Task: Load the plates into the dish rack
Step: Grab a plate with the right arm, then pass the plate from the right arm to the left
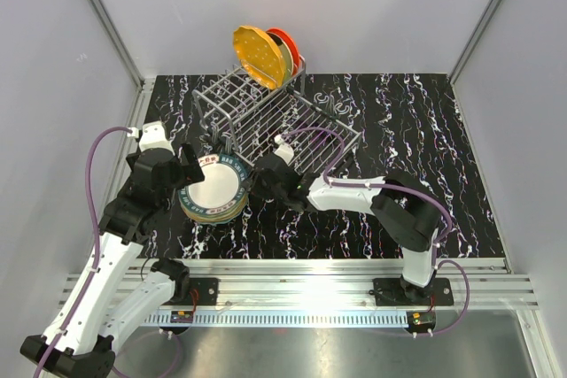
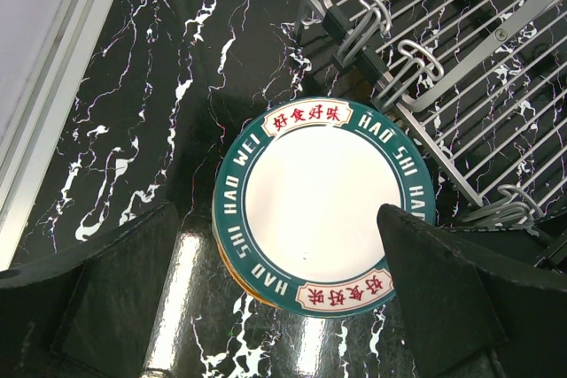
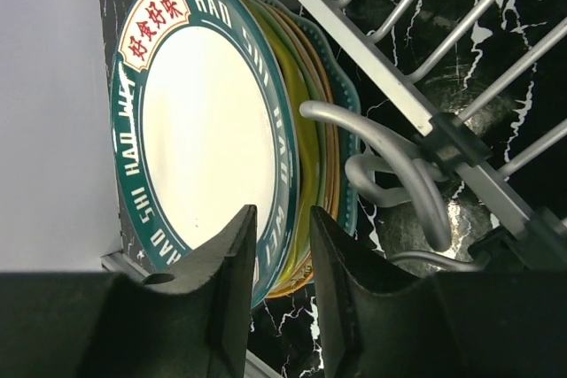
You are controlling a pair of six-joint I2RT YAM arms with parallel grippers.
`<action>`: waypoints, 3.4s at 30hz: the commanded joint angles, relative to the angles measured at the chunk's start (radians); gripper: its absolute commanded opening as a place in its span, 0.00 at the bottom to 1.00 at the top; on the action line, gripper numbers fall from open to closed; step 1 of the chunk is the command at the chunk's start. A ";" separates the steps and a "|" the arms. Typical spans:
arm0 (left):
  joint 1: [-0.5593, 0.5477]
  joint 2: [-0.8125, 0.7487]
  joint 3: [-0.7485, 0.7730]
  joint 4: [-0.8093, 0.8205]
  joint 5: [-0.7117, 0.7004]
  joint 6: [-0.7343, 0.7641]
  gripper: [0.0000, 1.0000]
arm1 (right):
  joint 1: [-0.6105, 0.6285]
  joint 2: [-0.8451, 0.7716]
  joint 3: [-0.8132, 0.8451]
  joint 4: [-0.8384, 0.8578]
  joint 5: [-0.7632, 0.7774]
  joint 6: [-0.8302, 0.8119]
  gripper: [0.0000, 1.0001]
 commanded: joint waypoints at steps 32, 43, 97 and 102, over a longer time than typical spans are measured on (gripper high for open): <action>-0.003 -0.022 -0.003 0.047 0.012 0.004 0.99 | -0.006 -0.038 0.144 -0.267 0.104 -0.080 0.12; -0.003 -0.022 -0.003 0.048 0.011 0.003 0.99 | -0.007 -0.098 0.105 -0.158 0.039 -0.055 0.10; -0.003 0.085 0.053 0.060 0.411 0.015 0.99 | -0.070 -0.673 -0.207 -0.150 0.071 -0.170 0.00; -0.003 0.134 0.059 0.086 0.607 -0.017 0.99 | -0.075 -0.730 -0.233 -0.135 0.065 -0.159 0.00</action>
